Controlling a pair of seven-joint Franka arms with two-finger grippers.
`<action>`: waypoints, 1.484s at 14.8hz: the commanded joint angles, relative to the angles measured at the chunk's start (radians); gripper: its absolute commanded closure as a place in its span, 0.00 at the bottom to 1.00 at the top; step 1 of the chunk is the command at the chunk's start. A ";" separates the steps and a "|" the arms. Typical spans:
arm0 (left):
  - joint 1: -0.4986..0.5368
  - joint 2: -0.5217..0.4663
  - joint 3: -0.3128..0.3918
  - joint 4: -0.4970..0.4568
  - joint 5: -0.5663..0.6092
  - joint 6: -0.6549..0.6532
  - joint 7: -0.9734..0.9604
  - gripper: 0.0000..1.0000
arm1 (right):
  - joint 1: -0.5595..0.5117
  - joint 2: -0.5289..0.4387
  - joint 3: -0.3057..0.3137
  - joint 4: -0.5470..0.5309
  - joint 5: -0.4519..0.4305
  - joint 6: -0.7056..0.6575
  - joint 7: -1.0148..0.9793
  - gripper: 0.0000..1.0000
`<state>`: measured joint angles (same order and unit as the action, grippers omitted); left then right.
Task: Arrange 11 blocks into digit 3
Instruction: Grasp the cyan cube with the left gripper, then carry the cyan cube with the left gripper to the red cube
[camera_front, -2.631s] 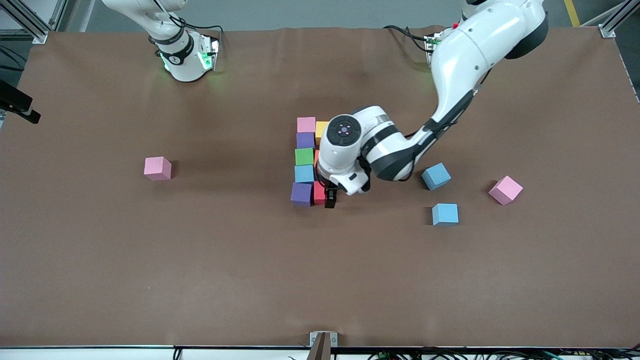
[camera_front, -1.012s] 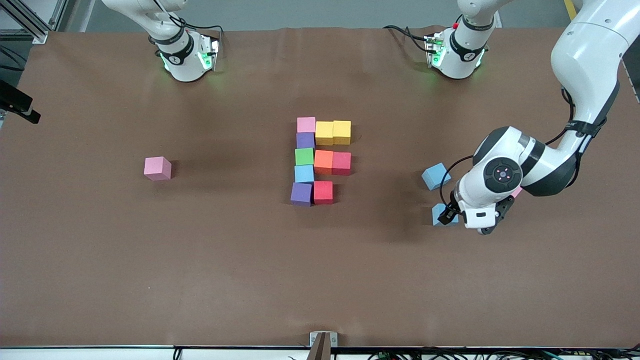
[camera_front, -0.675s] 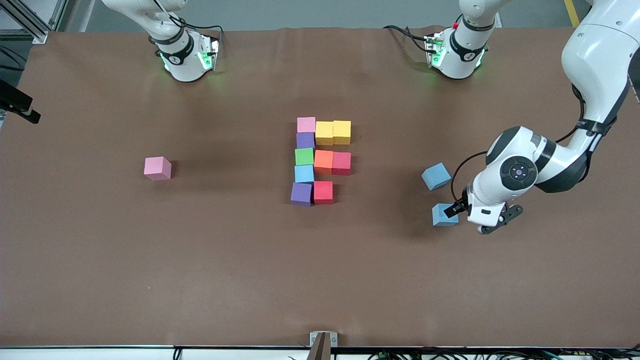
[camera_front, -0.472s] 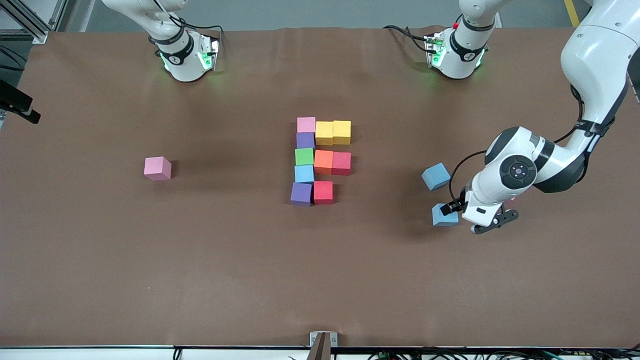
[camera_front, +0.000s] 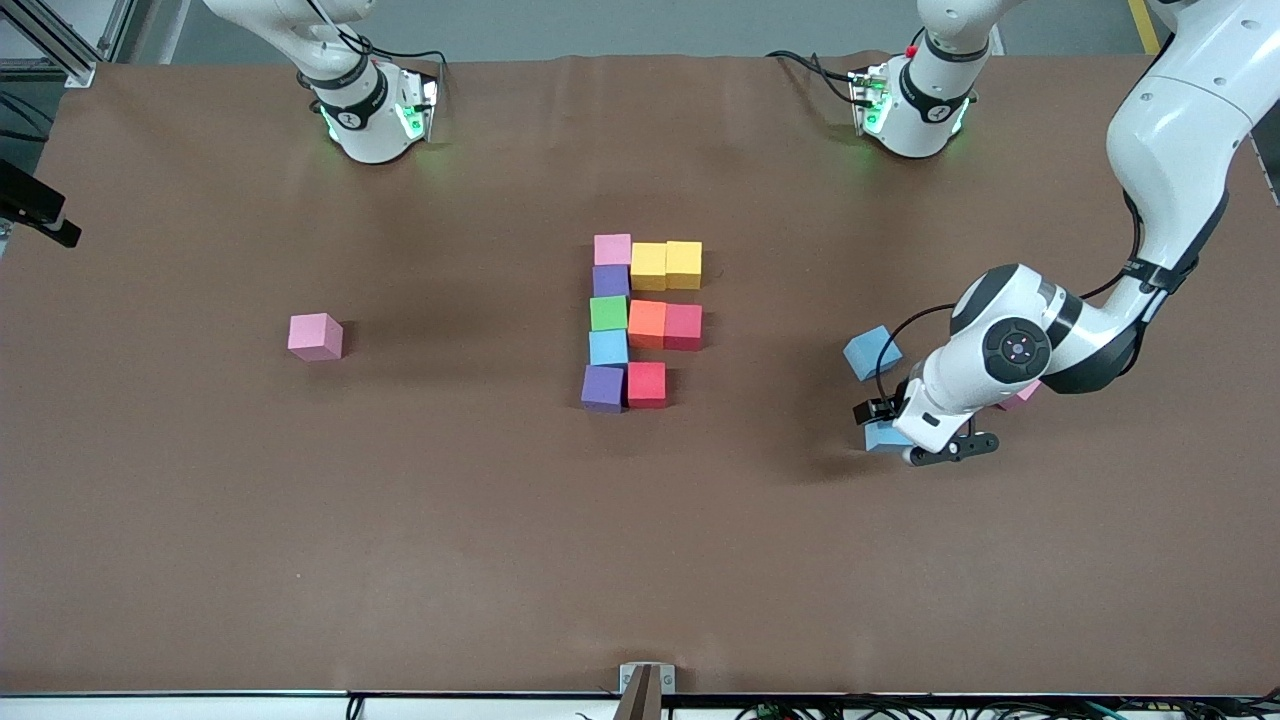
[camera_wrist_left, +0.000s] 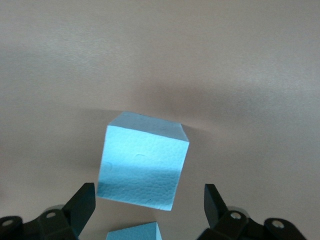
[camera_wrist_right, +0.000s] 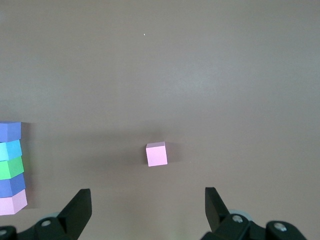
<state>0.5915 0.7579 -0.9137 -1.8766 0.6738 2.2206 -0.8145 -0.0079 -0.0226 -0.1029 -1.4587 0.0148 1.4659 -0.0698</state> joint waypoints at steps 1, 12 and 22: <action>0.005 0.014 -0.005 0.002 0.016 0.014 0.021 0.03 | 0.005 0.003 -0.003 0.011 -0.004 -0.004 -0.007 0.00; -0.062 0.054 0.078 0.091 0.013 0.014 0.104 0.02 | 0.005 0.003 -0.001 0.011 -0.004 -0.004 -0.007 0.00; -0.116 0.066 0.090 0.120 -0.002 0.017 -0.045 0.76 | 0.005 0.003 -0.001 0.011 -0.004 -0.004 -0.007 0.00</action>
<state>0.5086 0.8200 -0.8247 -1.7740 0.6734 2.2362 -0.7644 -0.0078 -0.0226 -0.1027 -1.4586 0.0148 1.4659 -0.0698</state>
